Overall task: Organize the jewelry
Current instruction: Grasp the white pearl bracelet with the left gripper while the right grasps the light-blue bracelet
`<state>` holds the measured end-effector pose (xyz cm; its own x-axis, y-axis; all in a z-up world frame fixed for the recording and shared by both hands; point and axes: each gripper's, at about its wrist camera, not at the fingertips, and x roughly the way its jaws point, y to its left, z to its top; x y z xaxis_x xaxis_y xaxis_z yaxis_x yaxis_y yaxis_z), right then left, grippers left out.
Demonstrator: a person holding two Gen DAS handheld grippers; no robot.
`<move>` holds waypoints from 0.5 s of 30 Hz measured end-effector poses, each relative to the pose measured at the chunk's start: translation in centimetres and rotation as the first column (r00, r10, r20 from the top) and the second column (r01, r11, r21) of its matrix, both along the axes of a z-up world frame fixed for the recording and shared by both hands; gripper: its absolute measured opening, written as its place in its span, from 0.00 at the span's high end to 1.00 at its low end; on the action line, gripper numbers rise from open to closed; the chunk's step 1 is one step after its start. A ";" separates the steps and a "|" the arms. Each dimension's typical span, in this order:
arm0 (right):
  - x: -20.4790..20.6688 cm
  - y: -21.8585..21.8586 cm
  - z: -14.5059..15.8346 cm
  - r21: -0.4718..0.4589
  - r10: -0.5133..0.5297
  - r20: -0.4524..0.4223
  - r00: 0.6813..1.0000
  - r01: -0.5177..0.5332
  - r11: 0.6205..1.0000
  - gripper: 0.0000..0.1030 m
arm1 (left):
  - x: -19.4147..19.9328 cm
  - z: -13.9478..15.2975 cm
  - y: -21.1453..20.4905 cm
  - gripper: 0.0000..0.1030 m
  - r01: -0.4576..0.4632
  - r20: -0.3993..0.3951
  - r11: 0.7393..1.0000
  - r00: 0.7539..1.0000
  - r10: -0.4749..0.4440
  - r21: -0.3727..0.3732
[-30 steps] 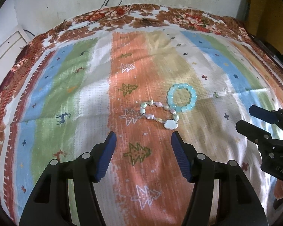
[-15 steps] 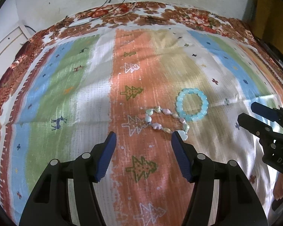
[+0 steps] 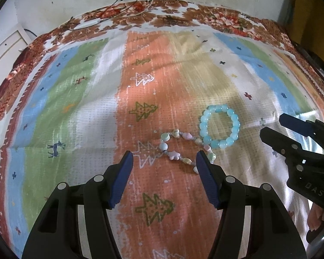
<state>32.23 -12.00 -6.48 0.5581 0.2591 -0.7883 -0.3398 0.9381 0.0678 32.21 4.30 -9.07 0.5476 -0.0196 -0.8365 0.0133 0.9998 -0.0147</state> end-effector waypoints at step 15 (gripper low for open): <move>2.8 1.3 -1.9 0.005 -0.005 -0.035 0.999 0.005 1.000 0.44 | 2.1 -1.7 0.1 0.41 0.001 -0.026 1.000 1.000 -0.001 0.010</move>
<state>34.99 -10.72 -8.35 0.5317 0.2603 -0.8059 -0.3323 0.9394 0.0841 34.35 4.39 -10.77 0.5256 -0.0117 -0.8506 0.0138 0.9999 -0.0053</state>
